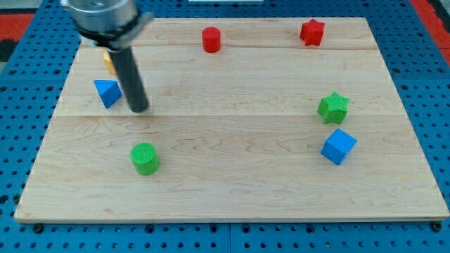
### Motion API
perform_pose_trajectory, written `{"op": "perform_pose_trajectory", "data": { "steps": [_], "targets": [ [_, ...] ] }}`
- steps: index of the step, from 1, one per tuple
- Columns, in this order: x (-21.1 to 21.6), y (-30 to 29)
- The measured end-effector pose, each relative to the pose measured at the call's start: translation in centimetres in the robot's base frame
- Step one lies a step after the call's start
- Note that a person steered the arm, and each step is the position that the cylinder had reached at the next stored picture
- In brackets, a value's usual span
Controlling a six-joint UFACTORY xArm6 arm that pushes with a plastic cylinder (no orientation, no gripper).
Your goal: Move away from the right side of the blue triangle
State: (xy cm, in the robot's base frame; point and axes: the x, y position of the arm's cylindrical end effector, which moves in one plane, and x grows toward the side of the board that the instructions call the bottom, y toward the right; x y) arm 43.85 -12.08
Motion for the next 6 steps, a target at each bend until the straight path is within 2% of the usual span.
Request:
{"op": "perform_pose_trajectory", "data": {
  "steps": [1, 3, 4, 5, 6],
  "targets": [
    [2.8, 6.8],
    [-10.1, 6.0],
    [-13.2, 0.8],
    [-16.4, -0.4],
    [-16.8, -5.2]
  ]
}}
